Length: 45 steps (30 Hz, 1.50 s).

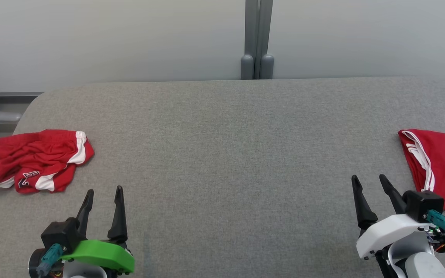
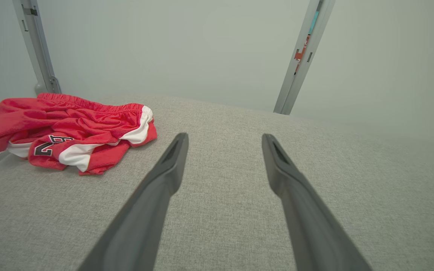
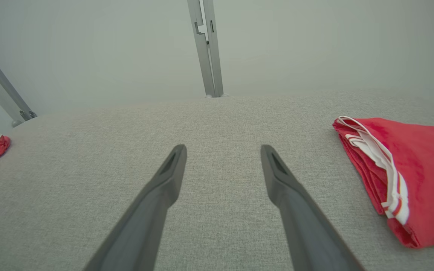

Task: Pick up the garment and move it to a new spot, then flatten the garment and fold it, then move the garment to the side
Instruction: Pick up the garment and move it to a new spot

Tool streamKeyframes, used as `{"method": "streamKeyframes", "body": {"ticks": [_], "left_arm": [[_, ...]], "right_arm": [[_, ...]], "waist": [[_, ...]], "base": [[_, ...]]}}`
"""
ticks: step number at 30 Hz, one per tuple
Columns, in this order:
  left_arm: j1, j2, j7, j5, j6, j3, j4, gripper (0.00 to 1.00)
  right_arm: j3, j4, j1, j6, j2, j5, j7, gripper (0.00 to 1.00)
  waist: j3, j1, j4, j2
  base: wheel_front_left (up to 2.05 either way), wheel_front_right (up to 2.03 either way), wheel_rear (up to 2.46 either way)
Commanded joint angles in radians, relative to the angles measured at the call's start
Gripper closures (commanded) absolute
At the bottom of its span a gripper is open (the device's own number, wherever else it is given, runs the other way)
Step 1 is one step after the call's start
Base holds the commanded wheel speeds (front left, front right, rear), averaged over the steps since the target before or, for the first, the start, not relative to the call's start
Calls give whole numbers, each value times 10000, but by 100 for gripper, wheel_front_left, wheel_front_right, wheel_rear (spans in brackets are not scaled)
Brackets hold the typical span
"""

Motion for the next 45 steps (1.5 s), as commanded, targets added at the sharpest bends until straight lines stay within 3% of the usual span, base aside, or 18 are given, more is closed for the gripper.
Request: {"method": "streamKeyframes", "body": {"ticks": [1, 9, 21, 27, 45], "left_arm": [[12, -20, -27, 13, -21, -41, 28, 0], [-169, -51, -26, -67, -19, -46, 51, 0], [-144, 98, -26, 89, -18, -23, 76, 0], [-77, 109, -27, 94, -18, 162, 26, 0], [183, -73, -26, 212, -19, 724, -379, 0]], "right_arm": [[12, -2, 75, -18, -53, -43, -21, 0], [164, -223, 209, -18, -102, -226, -321, 0], [516, -57, 40, -18, -22, -266, -364, 0], [724, 44, -81, -18, 19, -197, -452, 0], [1172, 558, -688, -18, -115, -7, -554, 0]], "waist": [[-8, 0, 70, 0], [-23, 0, 961, 0], [20, 0, 3381, 0], [102, 0, 4266, 0], [389, 0, 4582, 0]], "base": [[0, 0, 0], [0, 0, 0], [0, 0, 0], [0, 0, 0], [0, 0, 0]]}}
